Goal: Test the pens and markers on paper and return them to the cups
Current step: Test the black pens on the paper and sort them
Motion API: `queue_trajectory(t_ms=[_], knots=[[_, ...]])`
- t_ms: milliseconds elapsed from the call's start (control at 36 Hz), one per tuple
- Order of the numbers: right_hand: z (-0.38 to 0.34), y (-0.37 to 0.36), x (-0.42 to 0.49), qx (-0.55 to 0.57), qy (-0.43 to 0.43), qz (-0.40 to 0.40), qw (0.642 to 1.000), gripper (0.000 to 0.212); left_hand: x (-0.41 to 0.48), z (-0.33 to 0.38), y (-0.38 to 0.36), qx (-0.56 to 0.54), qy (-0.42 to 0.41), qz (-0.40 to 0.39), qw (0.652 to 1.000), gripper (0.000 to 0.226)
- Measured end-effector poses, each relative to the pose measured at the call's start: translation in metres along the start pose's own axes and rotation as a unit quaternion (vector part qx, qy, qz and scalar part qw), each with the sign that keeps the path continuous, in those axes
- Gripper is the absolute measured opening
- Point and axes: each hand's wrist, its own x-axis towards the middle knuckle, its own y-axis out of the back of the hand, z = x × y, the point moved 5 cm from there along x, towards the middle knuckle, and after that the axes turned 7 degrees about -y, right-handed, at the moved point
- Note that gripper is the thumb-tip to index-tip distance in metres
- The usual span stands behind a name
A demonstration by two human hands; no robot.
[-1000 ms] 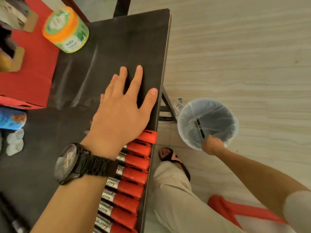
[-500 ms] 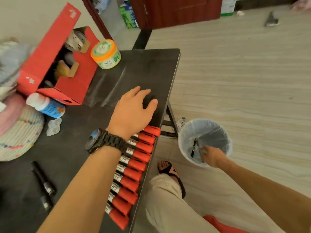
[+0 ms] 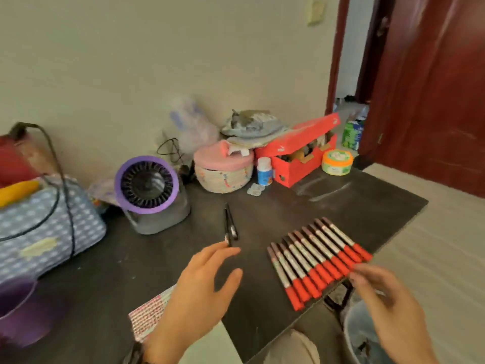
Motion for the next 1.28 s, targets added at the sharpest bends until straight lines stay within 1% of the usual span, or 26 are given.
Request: queue_trajectory(t_ms=[83, 139, 167, 250, 333, 389, 444, 500, 556, 639, 778, 861, 917, 944, 972, 1028, 1056, 1083, 1111, 1167, 1222, 1278], knots=[[-0.033, -0.050, 0.002, -0.030, 0.082, -0.076, 0.993, 0.032, -0.051, -0.049, 0.012, 0.017, 0.081, 0.050, 0.995, 0.031], [-0.051, -0.086, 0.005, -0.093, 0.145, -0.124, 0.977, 0.033, -0.083, -0.070, 0.015, 0.040, 0.120, 0.081, 0.989, 0.029], [-0.059, -0.103, 0.006, -0.137, 0.179, -0.145, 0.963, 0.031, -0.097, -0.078, 0.015, 0.057, 0.116, 0.105, 0.986, 0.033], [-0.074, -0.156, 0.011, -0.261, 0.279, -0.198, 0.903, 0.028, -0.130, -0.097, 0.013, 0.096, 0.143, 0.134, 0.976, 0.068], [-0.078, -0.207, 0.023, -0.373, 0.311, -0.241, 0.840, 0.030, -0.148, -0.114, 0.001, 0.097, 0.185, 0.133, 0.969, 0.073], [-0.078, -0.236, 0.031, -0.437, 0.309, -0.247, 0.808, 0.034, -0.151, -0.121, -0.003, 0.098, 0.195, 0.134, 0.967, 0.067], [-0.080, -0.257, 0.039, -0.483, 0.291, -0.238, 0.791, 0.036, -0.150, -0.125, -0.006, 0.102, 0.205, 0.124, 0.966, 0.054], [-0.082, -0.272, 0.044, -0.517, 0.267, -0.234, 0.779, 0.036, -0.150, -0.124, -0.006, 0.099, 0.205, 0.128, 0.965, 0.047], [-0.083, -0.282, 0.047, -0.535, 0.243, -0.237, 0.774, 0.036, -0.150, -0.123, -0.006, 0.096, 0.207, 0.132, 0.965, 0.045], [-0.084, -0.290, 0.050, -0.549, 0.219, -0.229, 0.773, 0.030, -0.151, -0.126, -0.007, 0.093, 0.211, 0.129, 0.964, 0.049], [-0.080, -0.295, 0.050, -0.579, 0.185, -0.212, 0.766, 0.036, -0.152, -0.127, -0.007, 0.096, 0.209, 0.133, 0.964, 0.050], [-0.081, -0.295, 0.045, -0.592, 0.179, -0.209, 0.758, 0.028, -0.154, -0.124, -0.005, 0.086, 0.200, 0.154, 0.964, 0.046], [-0.083, -0.291, 0.043, -0.577, 0.161, -0.223, 0.769, 0.023, -0.155, -0.122, -0.005, 0.081, 0.198, 0.164, 0.963, 0.046], [-0.084, -0.288, 0.041, -0.553, 0.145, -0.239, 0.785, 0.025, -0.156, -0.122, -0.004, 0.076, 0.199, 0.169, 0.962, 0.045], [-0.083, -0.284, 0.038, -0.510, 0.121, -0.262, 0.810, 0.027, -0.157, -0.122, -0.003, 0.068, 0.199, 0.177, 0.961, 0.045], [-0.081, -0.275, 0.025, -0.361, 0.038, -0.316, 0.877, 0.023, -0.159, -0.121, 0.002, 0.038, 0.199, 0.208, 0.957, 0.043], [-0.080, -0.269, 0.014, -0.273, -0.004, -0.337, 0.901, 0.020, -0.160, -0.120, 0.005, 0.020, 0.199, 0.226, 0.953, 0.041], [-0.080, -0.263, 0.002, -0.188, -0.036, -0.355, 0.915, 0.017, -0.161, -0.119, 0.007, 0.004, 0.197, 0.244, 0.950, 0.038], [-0.079, -0.256, -0.011, -0.108, -0.059, -0.371, 0.920, 0.016, -0.162, -0.116, 0.009, -0.009, 0.194, 0.258, 0.946, 0.035], [-0.077, -0.241, -0.041, 0.013, -0.085, -0.407, 0.909, 0.016, -0.161, -0.107, 0.011, -0.031, 0.185, 0.273, 0.944, 0.037], [-0.077, -0.227, -0.073, 0.079, -0.100, -0.434, 0.892, 0.013, -0.158, -0.093, 0.010, -0.057, 0.172, 0.264, 0.947, 0.042], [-0.074, -0.216, -0.100, 0.110, -0.115, -0.439, 0.884, 0.007, -0.151, -0.075, 0.006, -0.081, 0.149, 0.241, 0.956, 0.047]])
